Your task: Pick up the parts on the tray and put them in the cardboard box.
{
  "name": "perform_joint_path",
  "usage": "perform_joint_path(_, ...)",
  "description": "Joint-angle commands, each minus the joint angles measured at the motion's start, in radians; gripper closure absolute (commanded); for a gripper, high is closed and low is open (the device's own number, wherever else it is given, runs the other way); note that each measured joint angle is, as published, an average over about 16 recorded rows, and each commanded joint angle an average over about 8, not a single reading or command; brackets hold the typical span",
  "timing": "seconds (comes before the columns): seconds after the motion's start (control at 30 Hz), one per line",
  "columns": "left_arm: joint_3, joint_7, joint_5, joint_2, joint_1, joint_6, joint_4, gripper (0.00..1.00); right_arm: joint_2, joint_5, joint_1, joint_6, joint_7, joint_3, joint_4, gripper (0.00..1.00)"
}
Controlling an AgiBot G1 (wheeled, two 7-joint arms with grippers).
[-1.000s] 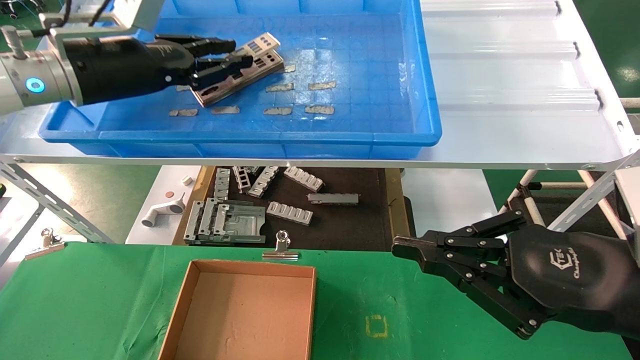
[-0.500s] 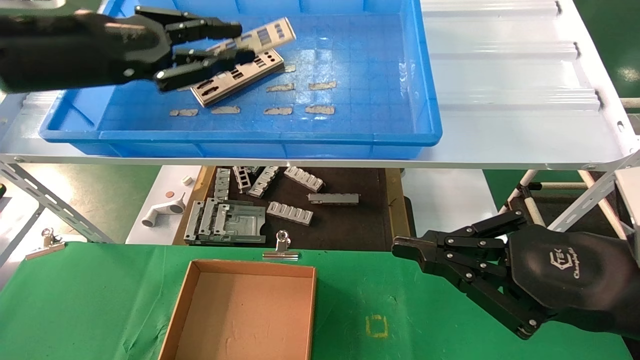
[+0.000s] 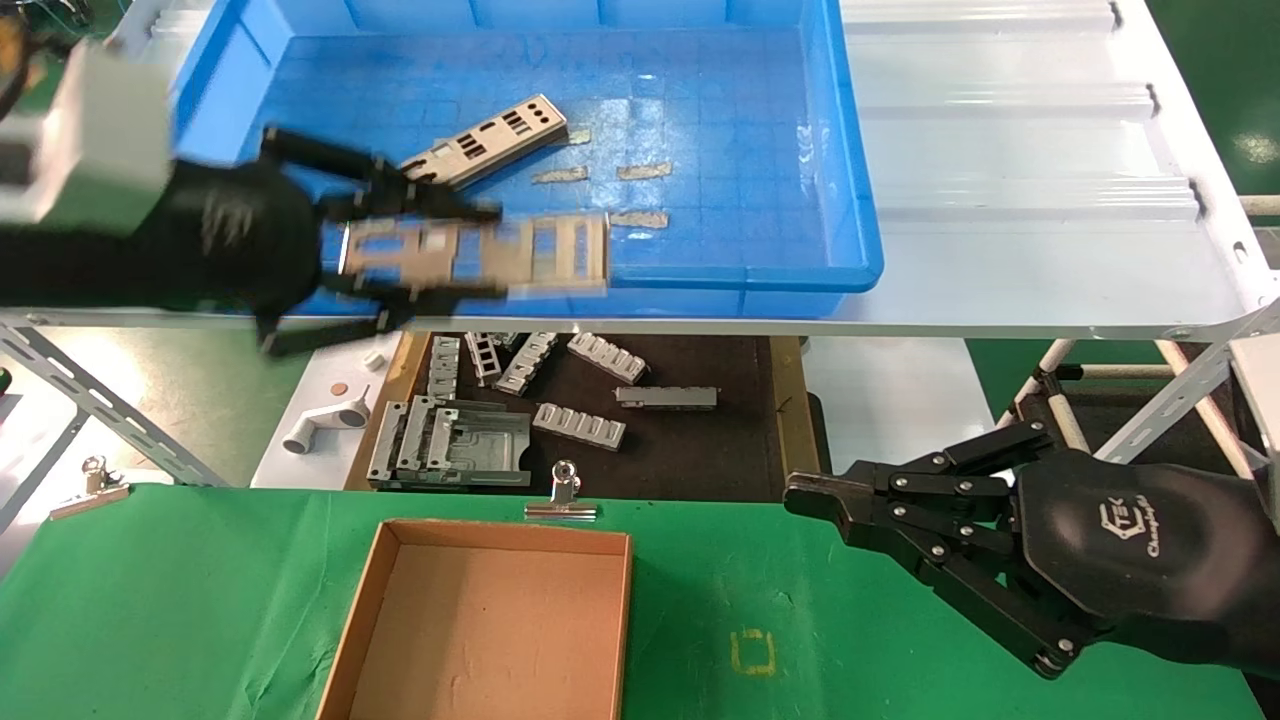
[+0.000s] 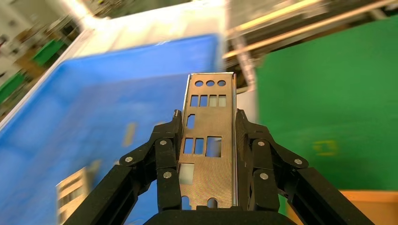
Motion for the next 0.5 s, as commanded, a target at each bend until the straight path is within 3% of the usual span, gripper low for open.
perform_joint_path(0.03, 0.035, -0.017, -0.067, -0.051, 0.037, -0.003, -0.110, 1.00, 0.000, 0.000, 0.000, 0.000, 0.000, 0.000, 0.000, 1.00)
perform_joint_path(0.27, 0.203, -0.020, -0.106, -0.106, 0.125, -0.010, -0.244, 1.00, 0.000, 0.000, 0.000, 0.000, 0.000, 0.000, 0.000, 1.00)
perform_joint_path(0.5, 0.358, 0.064, 0.004, -0.025, 0.199, -0.062, -0.132, 1.00, 0.000, 0.000, 0.000, 0.000, 0.000, 0.000, 0.000, 1.00)
